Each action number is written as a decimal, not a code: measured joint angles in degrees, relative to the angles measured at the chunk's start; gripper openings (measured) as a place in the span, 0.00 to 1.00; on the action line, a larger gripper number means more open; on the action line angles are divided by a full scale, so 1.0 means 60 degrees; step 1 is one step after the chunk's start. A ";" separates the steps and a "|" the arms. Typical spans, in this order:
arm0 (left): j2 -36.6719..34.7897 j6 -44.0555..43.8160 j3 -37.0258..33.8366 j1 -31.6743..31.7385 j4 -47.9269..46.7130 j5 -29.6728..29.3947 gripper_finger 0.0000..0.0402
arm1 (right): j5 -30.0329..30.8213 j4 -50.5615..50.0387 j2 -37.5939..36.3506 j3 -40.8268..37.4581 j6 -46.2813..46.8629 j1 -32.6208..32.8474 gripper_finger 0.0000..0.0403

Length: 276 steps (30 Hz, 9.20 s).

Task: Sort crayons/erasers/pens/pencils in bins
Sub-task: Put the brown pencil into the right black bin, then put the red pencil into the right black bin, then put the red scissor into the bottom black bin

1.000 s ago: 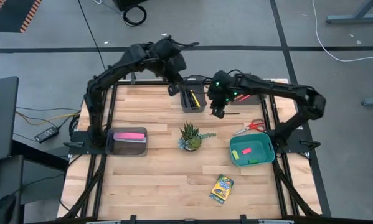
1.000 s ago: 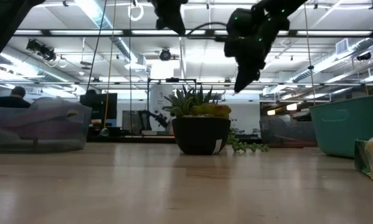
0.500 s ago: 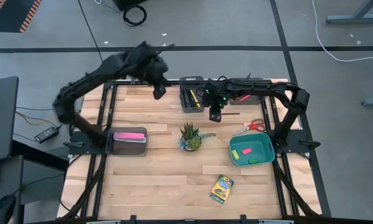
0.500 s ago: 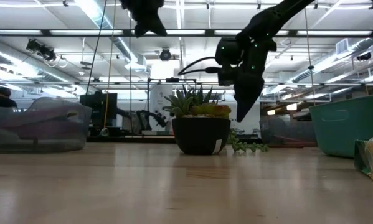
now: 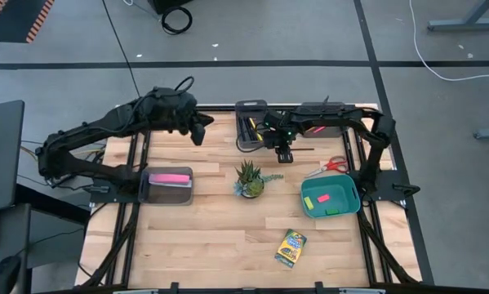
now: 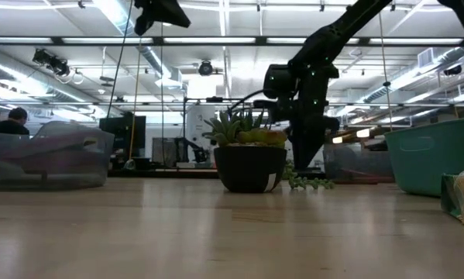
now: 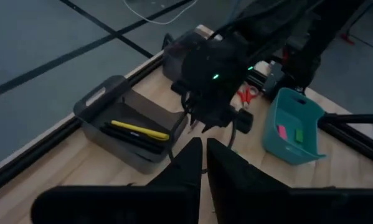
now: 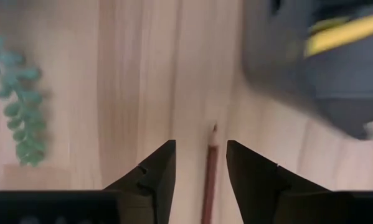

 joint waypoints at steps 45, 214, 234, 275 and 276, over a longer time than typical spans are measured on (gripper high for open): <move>-0.0096 -0.1512 0.0000 -0.1381 -0.0140 -0.0032 0.04 | 0.0104 0.2291 0.0124 -0.1978 0.1078 -0.0099 0.15; -0.0060 -0.0330 0.0007 -0.1850 -0.1193 -0.0720 0.08 | 0.2426 -0.3100 -0.3452 -0.0117 -0.0633 -0.3714 0.10; -0.0060 -0.0990 0.0007 -0.1861 -0.1113 -0.0720 0.07 | 0.2820 -0.2675 -0.3006 -0.0127 -0.1288 -0.4600 0.12; -0.0060 -0.0720 0.0007 -0.1377 -0.0575 -0.0721 0.10 | -0.0765 -0.5661 -0.3352 -0.2003 0.4984 -0.2616 0.43; -0.0060 -0.0702 0.0007 -0.1377 -0.0574 -0.0722 0.10 | -0.0764 -0.5634 -0.3544 -0.2225 0.5013 -0.2616 0.44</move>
